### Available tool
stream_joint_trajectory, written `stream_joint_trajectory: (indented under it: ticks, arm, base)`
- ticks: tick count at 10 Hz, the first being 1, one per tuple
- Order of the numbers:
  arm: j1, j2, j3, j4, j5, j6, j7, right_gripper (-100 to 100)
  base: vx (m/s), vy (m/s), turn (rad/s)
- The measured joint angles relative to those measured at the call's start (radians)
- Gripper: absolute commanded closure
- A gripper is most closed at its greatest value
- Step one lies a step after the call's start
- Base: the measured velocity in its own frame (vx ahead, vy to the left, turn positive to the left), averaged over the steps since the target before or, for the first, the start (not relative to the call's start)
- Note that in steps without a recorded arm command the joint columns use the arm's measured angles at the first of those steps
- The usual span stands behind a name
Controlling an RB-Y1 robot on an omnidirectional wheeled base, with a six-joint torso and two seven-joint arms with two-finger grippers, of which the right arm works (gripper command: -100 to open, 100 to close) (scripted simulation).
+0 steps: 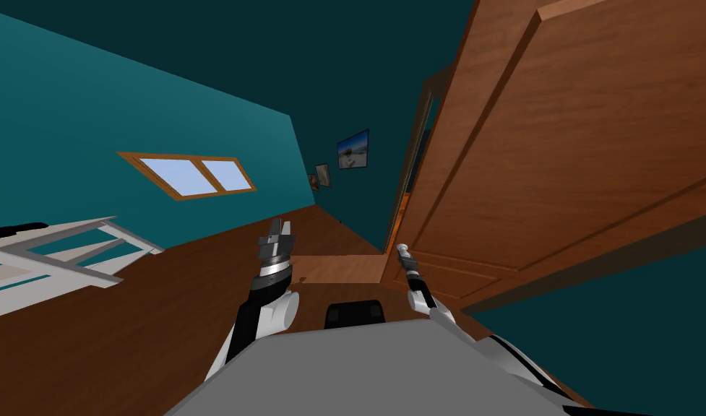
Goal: Pull the door open
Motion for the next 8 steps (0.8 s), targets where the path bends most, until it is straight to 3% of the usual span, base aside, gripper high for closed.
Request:
stream_joint_trajectory:
  ticks: [3,6,8]
  arm:
    - [0.006,-0.018,0.033,0.002,0.018,-0.018,-0.037,100]
    - [0.031,-0.042,0.071,-0.033,0.038,-0.020,-0.071,100]
    - [0.032,-0.056,0.099,-0.022,0.053,-0.035,-0.101,100]
  base:
    - [-0.206,-0.038,0.071]
    - [-0.226,-0.041,0.073]
    - [-0.145,-0.010,0.036]
